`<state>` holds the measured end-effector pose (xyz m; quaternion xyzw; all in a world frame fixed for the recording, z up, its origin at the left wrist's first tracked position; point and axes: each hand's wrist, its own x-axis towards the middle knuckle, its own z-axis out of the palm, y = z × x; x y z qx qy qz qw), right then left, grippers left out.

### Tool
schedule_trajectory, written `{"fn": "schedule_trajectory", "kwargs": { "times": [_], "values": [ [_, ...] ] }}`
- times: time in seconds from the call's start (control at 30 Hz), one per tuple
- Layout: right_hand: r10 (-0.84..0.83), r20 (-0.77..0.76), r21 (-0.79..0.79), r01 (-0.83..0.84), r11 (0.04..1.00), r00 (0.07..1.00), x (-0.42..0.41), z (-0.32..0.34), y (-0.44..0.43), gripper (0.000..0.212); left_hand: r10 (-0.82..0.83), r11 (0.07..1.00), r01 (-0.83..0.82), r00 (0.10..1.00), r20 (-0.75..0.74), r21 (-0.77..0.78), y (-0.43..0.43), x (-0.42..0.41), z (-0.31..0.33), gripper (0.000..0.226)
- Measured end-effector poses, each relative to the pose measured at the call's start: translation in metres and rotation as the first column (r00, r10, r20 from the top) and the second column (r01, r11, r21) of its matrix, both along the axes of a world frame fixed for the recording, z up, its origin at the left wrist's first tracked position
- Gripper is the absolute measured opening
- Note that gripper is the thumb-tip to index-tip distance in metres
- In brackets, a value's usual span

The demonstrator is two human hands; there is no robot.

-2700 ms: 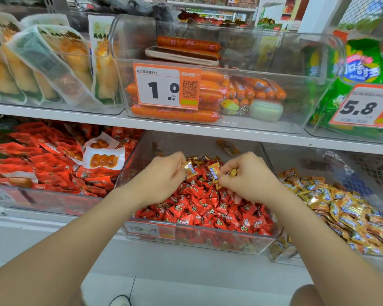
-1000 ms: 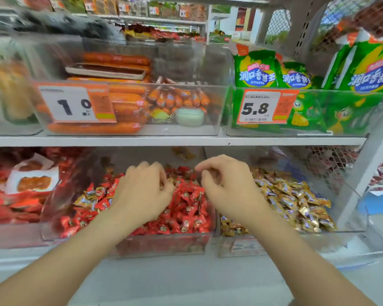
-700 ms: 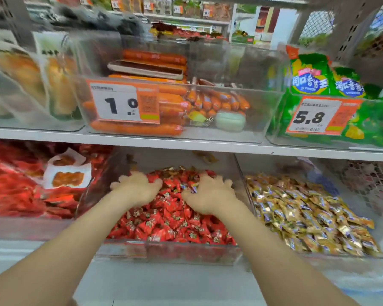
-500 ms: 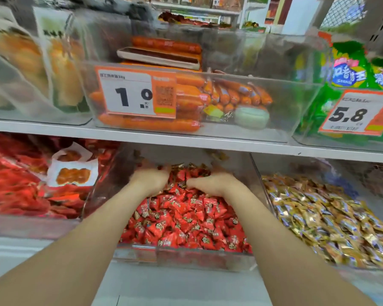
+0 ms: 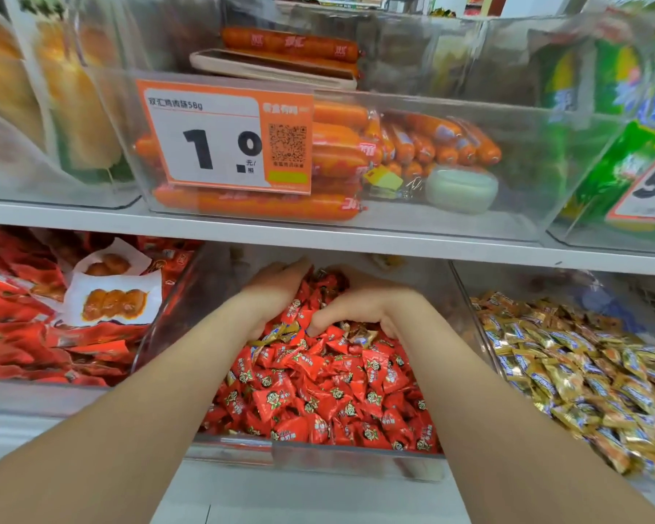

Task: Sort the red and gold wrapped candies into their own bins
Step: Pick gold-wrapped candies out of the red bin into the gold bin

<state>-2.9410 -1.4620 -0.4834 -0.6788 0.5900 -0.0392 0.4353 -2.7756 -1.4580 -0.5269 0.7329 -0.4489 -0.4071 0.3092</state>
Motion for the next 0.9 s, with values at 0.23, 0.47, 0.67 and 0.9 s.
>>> {"fn": "schedule_trajectory", "kwargs": {
  "times": [0.23, 0.47, 0.67, 0.9],
  "values": [
    [0.093, 0.06, -0.212, -0.079, 0.974, 0.994, 0.004, -0.006, 0.007, 0.09, -0.122, 0.991, 0.118, 0.989, -0.082, -0.058, 0.016, 0.003, 0.013, 0.064],
    [0.204, 0.181, -0.413, -0.114, 0.904, 0.962, -0.001, 0.007, 0.029, 0.099, -0.165, 0.908, 0.153, 0.986, 0.001, -0.39, 0.047, 0.006, 0.038, 0.037],
    [0.381, 0.128, -0.416, -0.299, 0.859, 0.916, -0.02, 0.011, 0.066, 0.096, -0.484, 0.784, 0.612, 0.705, 0.518, -0.101, 0.098, 0.026, 0.039, 0.048],
    [0.509, -0.086, -0.519, -0.474, 0.711, 0.857, -0.03, -0.002, 0.092, 0.097, -0.7, 0.695, 0.692, 0.589, 0.404, 0.195, 0.132, 0.039, 0.047, 0.088]
  ]
}}
